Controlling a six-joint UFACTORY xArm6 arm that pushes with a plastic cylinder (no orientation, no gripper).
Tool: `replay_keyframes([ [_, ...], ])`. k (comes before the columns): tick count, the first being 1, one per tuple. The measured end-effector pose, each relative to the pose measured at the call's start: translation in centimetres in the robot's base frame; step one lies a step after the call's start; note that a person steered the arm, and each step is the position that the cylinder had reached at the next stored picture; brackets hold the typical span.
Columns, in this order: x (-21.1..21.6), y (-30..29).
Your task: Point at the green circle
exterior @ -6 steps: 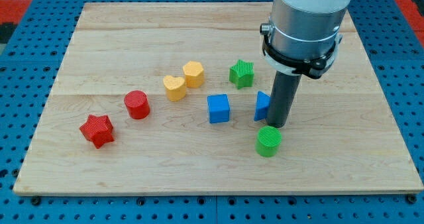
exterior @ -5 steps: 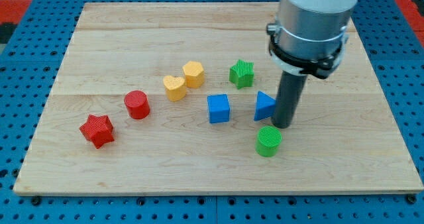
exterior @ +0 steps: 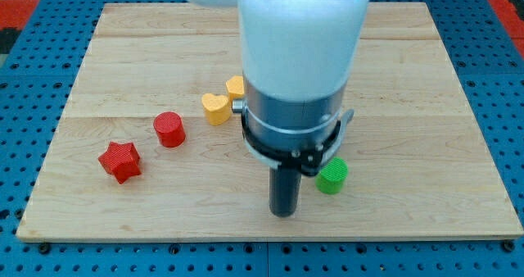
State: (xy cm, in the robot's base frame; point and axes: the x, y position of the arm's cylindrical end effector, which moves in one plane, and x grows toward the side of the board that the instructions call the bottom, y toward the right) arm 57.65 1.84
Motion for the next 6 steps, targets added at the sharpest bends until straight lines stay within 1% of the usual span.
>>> replay_keyframes([
  [1,-1.8,-0.1],
  [5,-2.0,0.8],
  [6,-2.7,1.3],
])
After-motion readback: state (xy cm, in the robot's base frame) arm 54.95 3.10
